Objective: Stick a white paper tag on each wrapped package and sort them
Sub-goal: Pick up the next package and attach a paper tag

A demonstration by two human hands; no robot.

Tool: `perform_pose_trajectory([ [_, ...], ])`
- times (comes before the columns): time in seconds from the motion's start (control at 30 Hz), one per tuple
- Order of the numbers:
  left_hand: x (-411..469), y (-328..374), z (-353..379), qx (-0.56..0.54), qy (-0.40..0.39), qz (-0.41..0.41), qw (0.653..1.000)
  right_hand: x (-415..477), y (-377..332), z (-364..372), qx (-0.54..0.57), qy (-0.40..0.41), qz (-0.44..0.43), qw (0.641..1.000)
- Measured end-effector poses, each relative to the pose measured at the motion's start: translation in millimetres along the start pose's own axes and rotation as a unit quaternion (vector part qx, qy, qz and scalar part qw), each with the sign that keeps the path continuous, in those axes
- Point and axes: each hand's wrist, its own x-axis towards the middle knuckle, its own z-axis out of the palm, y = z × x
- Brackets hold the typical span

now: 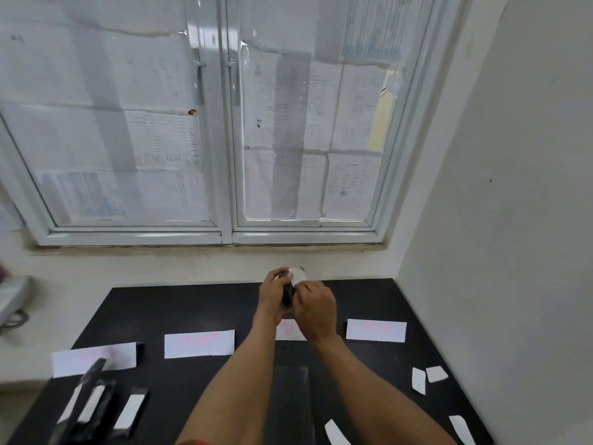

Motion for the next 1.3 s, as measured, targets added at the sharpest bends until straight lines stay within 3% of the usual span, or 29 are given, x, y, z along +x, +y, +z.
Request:
perform_pose_trajectory([
  [0.37,-8.7,0.7,-8.0,0.018,-0.015,0.022,0.999,-1.4,-8.0,0.6,0.005,0.012,-0.019,1.000],
  [0.63,-5.3,2.7,-15.4,0.009,-0.032,-0.005,0.999,-5.2,8.0,2.1,-0.023,-0.019,-0.120,0.992],
  [0.97,-3.5,9.8,-15.1,-0.004,-0.061,0.003,0.998,-14.3,18.5,6.4,-0.020,-0.016,-0.154,0.988],
  [1.1,-0.9,14.7,-18.6,-0.033,-0.083,-0.009,0.996,-23.1,23.1,6.2,-0.034,-0.031,-0.141,0.989],
  [1.23,-0.3,16.9,-23.6,-0.038,-0.126,-0.040,0.991,-20.8,24.3,2.3,0.079,-0.018,-0.011,0.997],
  [1.3,-1.6,17.3,-24.6,-0.035,-0.144,-0.059,0.987,-15.2,25.6,0.7,0.112,-0.049,0.033,0.992],
])
